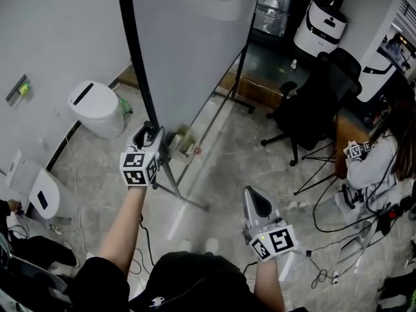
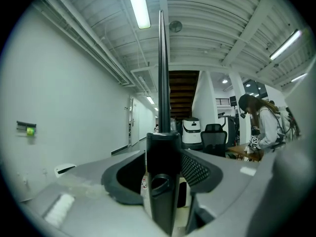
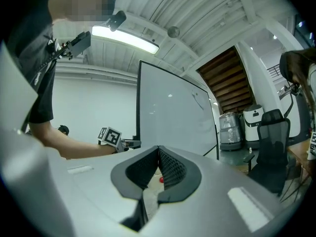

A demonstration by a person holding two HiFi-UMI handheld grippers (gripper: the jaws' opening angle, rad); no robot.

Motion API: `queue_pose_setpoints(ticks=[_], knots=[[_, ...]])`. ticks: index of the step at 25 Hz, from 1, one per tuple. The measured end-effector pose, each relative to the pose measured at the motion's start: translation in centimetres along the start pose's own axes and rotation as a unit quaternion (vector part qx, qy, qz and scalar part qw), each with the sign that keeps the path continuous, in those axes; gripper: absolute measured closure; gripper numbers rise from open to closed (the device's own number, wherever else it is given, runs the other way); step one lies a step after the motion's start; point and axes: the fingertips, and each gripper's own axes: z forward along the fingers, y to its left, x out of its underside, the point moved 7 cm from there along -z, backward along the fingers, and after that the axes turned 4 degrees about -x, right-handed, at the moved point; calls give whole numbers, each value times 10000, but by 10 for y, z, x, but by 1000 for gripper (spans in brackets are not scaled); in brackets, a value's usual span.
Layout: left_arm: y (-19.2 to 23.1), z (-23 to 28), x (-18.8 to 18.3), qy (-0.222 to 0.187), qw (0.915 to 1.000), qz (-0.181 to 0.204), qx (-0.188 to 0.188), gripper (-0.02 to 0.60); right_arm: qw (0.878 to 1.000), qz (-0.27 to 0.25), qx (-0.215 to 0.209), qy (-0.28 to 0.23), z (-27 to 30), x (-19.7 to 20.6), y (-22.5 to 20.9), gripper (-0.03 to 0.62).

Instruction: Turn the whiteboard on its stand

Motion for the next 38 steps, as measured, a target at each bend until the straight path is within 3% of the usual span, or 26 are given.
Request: queue_pose_setpoints(ticks=[4,13,24,38], knots=[[2,-20,-8,-109,9999,4,-8,351,10000,5,-77,-32,-2,-1,4,585],[-14,-64,-60,-816,9965,185,84,467,9998,-48,-123,-149,-10,-9,9,585],[-89,-85,-84,-1183,9864,-148,1135,551,9995,-193,135,-189,-30,-17,10,585],[-174,-92,-50,-785,9724,-319,2174,576,9981,-251,547,-123,-49,-21,4,585]])
